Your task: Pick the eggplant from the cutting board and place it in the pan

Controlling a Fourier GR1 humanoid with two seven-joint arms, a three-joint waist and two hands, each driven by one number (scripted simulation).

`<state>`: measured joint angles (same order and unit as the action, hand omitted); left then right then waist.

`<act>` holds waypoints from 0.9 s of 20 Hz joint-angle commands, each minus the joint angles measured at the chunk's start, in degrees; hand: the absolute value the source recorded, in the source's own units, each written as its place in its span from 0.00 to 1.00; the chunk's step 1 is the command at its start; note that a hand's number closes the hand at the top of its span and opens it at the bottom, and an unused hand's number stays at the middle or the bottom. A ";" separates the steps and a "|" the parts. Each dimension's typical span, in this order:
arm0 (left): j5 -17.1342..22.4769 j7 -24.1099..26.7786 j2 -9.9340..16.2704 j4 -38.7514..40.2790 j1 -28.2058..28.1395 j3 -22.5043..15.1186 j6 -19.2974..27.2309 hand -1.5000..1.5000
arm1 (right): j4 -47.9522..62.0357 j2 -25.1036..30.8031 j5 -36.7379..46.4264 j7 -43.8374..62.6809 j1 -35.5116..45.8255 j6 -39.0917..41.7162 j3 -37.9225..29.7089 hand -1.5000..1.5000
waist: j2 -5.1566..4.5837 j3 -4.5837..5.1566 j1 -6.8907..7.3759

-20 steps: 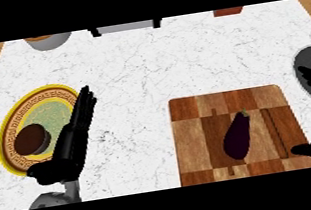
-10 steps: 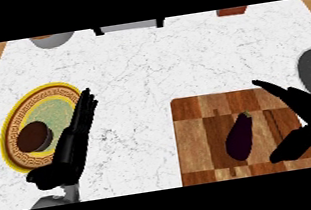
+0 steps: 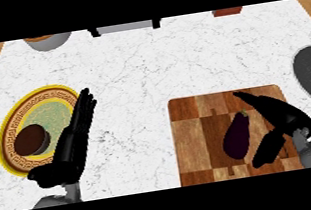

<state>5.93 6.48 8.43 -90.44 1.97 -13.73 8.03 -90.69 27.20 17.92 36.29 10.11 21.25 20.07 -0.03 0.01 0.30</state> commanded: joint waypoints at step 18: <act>-3.24 -0.52 -3.70 0.77 -0.20 3.97 -4.98 0.50 | 21.46 -12.58 15.50 -12.92 2.17 -3.37 -7.25 0.00 | -0.02 -0.02 -0.07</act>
<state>2.99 5.57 5.44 -90.43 2.09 -9.99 3.73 -76.94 16.58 30.45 26.81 11.24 20.26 13.32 0.19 0.23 0.11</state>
